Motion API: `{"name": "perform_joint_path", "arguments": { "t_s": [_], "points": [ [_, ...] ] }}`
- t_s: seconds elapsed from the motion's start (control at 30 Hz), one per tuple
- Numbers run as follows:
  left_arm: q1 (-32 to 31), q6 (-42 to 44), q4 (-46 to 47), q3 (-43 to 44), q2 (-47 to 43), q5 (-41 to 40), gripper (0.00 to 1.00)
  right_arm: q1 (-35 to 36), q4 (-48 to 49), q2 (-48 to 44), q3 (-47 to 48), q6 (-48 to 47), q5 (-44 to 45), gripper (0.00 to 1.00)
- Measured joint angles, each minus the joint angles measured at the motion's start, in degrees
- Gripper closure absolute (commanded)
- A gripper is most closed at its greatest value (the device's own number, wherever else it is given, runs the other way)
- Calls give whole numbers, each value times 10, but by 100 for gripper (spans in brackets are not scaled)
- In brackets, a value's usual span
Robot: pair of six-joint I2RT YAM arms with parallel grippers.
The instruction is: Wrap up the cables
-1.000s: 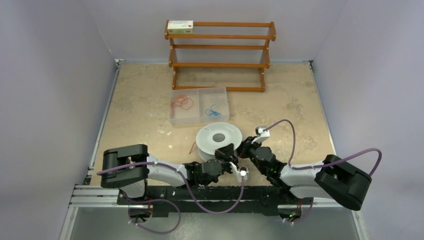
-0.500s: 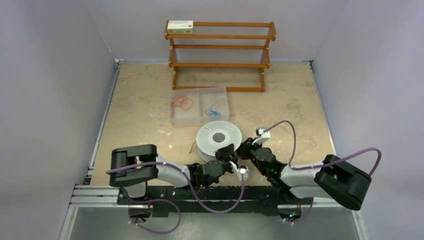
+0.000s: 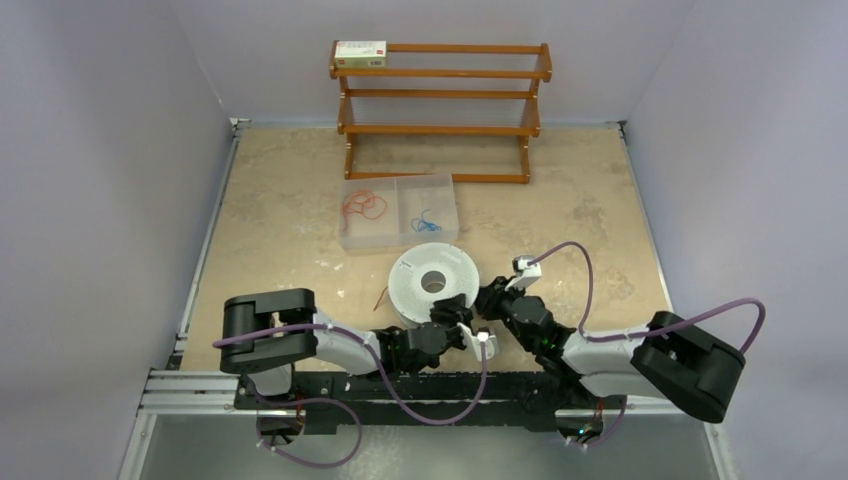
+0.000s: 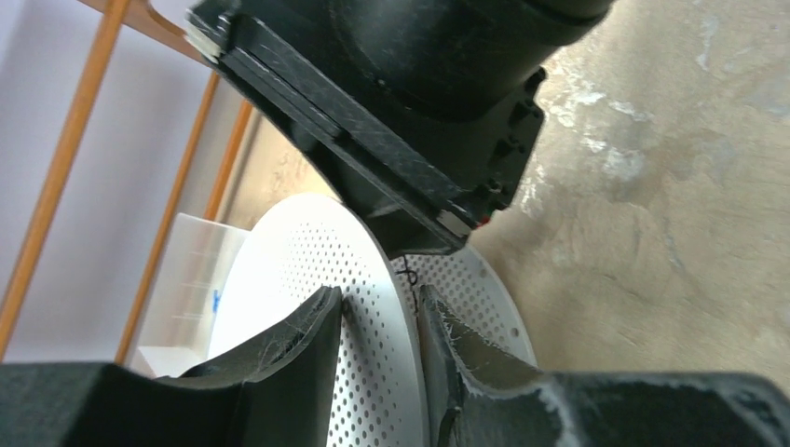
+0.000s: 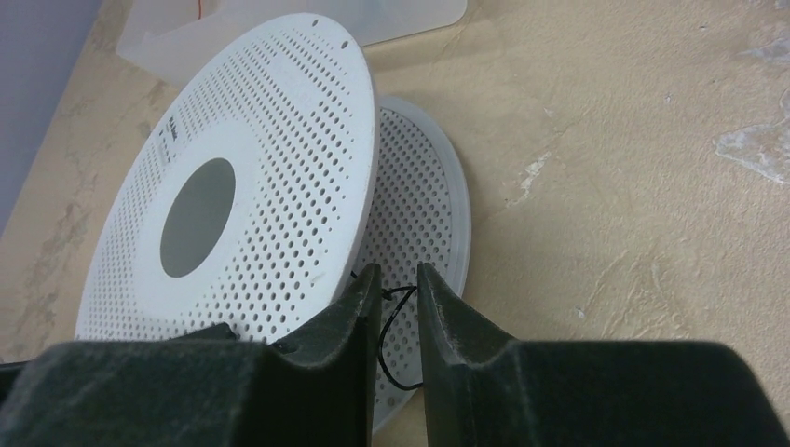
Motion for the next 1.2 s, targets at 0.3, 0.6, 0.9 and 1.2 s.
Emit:
{"name": "perform_joint_path", "arguments": {
  "t_s": [0.3, 0.6, 0.9, 1.2],
  "points": [
    [-6, -30, -30, 0, 0, 39, 52, 0, 3, -14, 0, 0, -6, 76],
    [-6, -49, -57, 0, -21, 54, 46, 0, 3, -19, 0, 0, -9, 76],
    [-6, -71, -144, 35, -85, 81, 45, 0, -41, -48, 2, 0, -3, 66],
    [32, -124, -279, 123, -139, 159, 44, 0, -176, -163, 39, -22, 44, 47]
  ]
}}
